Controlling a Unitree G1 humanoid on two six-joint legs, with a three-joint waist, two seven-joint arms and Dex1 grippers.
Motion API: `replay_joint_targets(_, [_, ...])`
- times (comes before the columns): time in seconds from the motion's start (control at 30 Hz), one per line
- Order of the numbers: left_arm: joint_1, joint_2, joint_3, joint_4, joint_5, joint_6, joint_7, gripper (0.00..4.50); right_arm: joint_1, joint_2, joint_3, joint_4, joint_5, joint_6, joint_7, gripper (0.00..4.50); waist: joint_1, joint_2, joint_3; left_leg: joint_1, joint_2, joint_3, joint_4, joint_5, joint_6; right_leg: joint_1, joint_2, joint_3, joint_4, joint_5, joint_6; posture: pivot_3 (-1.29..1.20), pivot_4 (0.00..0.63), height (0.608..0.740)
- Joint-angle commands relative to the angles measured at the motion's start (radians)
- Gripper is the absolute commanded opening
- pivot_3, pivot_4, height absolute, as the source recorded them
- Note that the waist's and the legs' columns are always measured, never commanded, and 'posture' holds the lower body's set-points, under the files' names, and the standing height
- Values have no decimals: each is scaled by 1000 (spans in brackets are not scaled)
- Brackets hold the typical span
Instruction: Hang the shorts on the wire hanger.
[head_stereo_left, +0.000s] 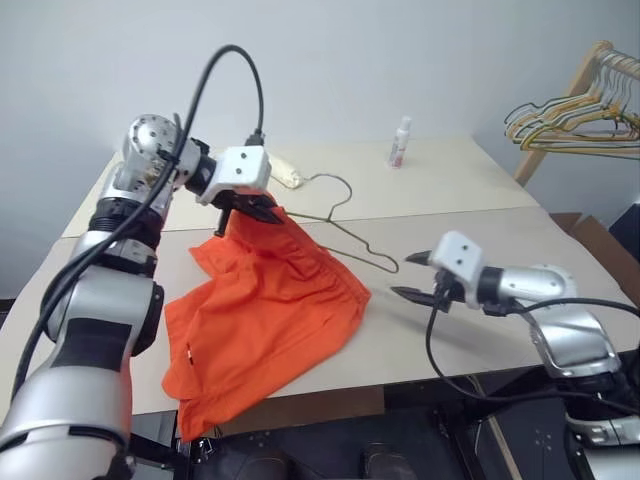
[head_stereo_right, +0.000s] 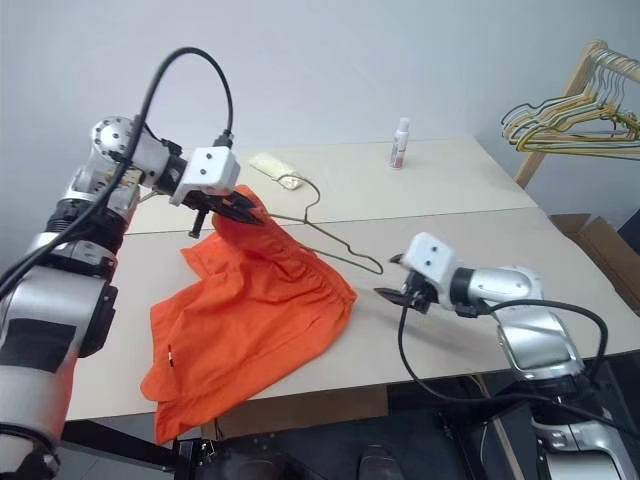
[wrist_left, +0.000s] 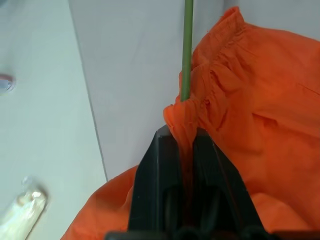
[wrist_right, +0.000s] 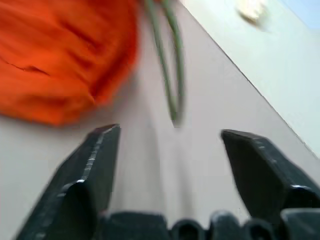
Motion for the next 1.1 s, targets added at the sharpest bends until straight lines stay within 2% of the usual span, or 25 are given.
replay_joint_targets(0.03, [-14,22,44,0,-7,-13,18,0,87,28,-142,-89,102,135,-66,4470,4,0,0,0,0,0,0,0,0,0,0,0,0,0,0,-3,0,740])
replay_joint_targets(0.13, [-14,24,58,0,-8,-9,19,0,177,100,-172,-159,189,209,-100,4470,4,0,0,0,1,0,0,0,0,0,1,0,0,0,0,-12,0,740])
replay_joint_targets(0.2, [-15,23,64,-1,-8,-6,18,0,211,168,-133,-195,223,248,-132,4470,-3,0,0,0,1,0,0,0,0,0,1,0,0,0,0,-17,0,740])
replay_joint_targets(0.37, [-13,15,70,6,-6,-8,23,0,190,371,-10,-175,248,291,-247,4470,-18,0,0,3,1,1,0,0,1,1,1,3,0,0,0,-24,0,740])
replay_joint_targets(0.47, [-6,9,71,8,-3,-9,29,0,160,480,19,-111,250,277,-315,4470,-23,0,0,3,1,1,0,0,1,0,1,3,2,0,0,-15,0,740])
replay_joint_targets(0.67, [4,17,81,3,-8,-5,26,0,132,541,70,-40,241,242,-339,4470,-28,0,0,2,-1,0,0,0,0,0,-1,2,1,0,0,-5,0,740])
replay_joint_targets(0.77, [12,21,87,-8,-12,-2,23,0,112,550,69,13,271,238,-310,3904,-33,0,0,2,-1,0,0,0,0,0,0,2,2,0,1,11,0,740])
replay_joint_targets(1.1, [51,57,87,-40,-45,18,-33,0,53,563,33,127,269,203,-318,469,-36,0,0,2,-1,0,0,0,0,0,0,2,2,0,1,31,0,740])
